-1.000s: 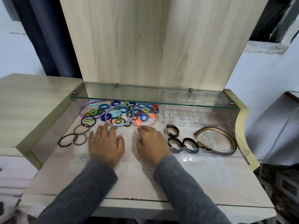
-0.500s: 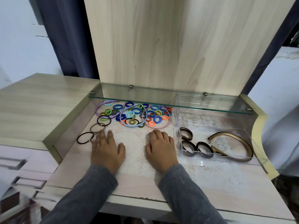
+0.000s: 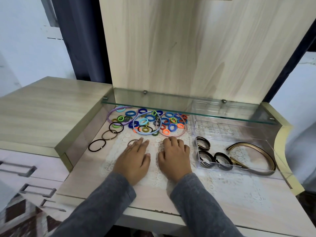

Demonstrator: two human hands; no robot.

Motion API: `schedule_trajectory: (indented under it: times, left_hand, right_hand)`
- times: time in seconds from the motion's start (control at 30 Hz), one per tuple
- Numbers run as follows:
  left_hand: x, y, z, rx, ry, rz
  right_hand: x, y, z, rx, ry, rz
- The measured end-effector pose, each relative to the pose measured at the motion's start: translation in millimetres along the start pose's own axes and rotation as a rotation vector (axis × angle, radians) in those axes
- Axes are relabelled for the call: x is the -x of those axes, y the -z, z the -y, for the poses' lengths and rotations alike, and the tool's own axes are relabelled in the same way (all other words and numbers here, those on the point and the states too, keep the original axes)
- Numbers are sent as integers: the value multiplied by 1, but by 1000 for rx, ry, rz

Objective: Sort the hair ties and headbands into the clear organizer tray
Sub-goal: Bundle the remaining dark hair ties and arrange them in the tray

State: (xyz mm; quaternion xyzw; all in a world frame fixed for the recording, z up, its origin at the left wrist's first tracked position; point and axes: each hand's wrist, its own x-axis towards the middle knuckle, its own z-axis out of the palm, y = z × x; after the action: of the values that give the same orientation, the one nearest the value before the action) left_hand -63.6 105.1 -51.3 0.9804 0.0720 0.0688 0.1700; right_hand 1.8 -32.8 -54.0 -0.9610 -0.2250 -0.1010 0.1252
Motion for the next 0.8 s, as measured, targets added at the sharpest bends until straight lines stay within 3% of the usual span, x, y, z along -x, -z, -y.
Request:
schedule_trajectory:
  times: [0.23, 0.33, 0.5, 0.8]
  left_hand:
    - [10, 13, 50, -24, 101, -356]
    - [14, 23, 73, 25, 219, -387]
    - [22, 29, 88, 65, 285, -397]
    - [18, 23, 94, 161, 305, -443]
  right_hand:
    - [-24, 5, -2, -161, -83, -95]
    - [-46, 3, 4, -233, -116, -152]
    - [-81, 3, 19, -239, -80, -94]
    - [-110, 8, 44, 62, -137, 134]
